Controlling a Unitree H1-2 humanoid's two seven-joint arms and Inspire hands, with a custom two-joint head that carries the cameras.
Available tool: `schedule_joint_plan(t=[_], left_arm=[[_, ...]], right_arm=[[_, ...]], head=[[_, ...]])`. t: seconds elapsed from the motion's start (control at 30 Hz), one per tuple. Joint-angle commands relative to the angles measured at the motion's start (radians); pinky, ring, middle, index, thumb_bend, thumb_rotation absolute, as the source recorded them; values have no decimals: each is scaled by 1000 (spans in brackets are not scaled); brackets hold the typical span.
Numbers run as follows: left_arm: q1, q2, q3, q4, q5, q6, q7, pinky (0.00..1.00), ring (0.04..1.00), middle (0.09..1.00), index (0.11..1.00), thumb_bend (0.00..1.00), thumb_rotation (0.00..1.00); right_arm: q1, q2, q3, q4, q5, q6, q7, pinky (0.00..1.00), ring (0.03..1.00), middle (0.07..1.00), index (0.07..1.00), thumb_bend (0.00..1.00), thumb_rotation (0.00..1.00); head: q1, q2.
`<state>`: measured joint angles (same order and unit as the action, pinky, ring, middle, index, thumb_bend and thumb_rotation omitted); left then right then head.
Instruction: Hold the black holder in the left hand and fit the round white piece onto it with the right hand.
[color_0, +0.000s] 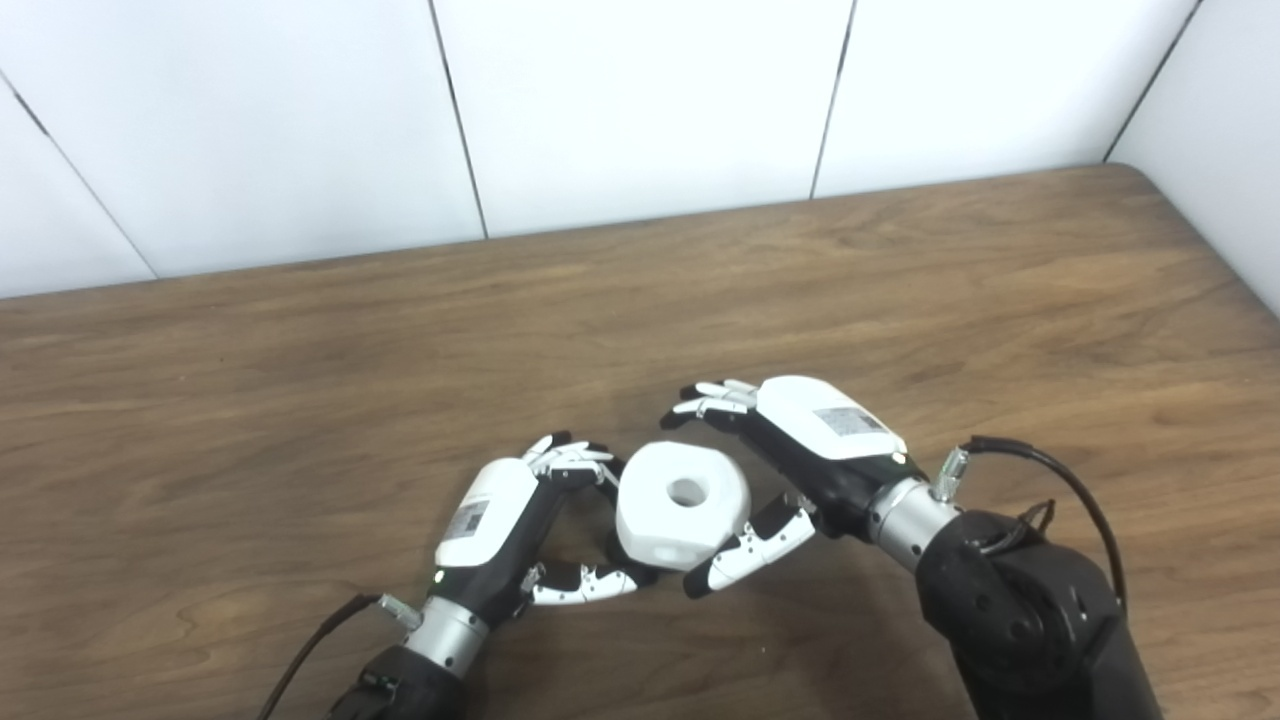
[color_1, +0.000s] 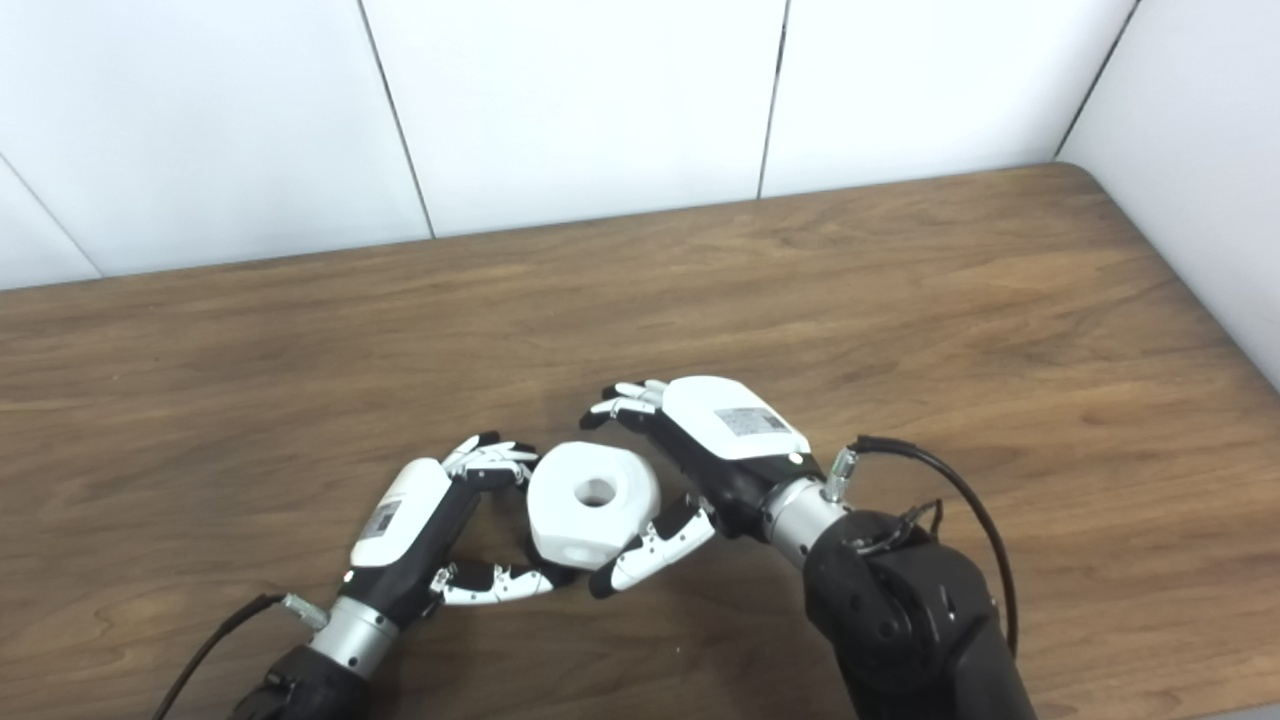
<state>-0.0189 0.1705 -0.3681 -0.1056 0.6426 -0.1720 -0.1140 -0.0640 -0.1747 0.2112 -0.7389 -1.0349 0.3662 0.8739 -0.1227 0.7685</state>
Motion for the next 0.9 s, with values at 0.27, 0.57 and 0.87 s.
schedule_joint_plan(t=[0.27, 0.57, 0.87], left_arm=[[-15, -14, -4, -11, 3, 13, -3, 938, 814, 729, 485, 523, 55], [-13, -7, -3, -12, 6, 7, -2, 935, 816, 727, 485, 523, 54], [-10, -2, 0, -17, 0, 12, -9, 938, 815, 727, 485, 522, 54]], right_arm=[[-76, -2, -30, -95, -7, -2, 72, 929, 968, 953, 879, 1000, 509], [-78, 5, -41, -90, -12, -12, 84, 914, 968, 954, 843, 1000, 511], [-78, 7, -51, -84, 1, -11, 77, 916, 974, 959, 847, 1000, 501]], head=[[-1, -2], [1, 3], [2, 2]])
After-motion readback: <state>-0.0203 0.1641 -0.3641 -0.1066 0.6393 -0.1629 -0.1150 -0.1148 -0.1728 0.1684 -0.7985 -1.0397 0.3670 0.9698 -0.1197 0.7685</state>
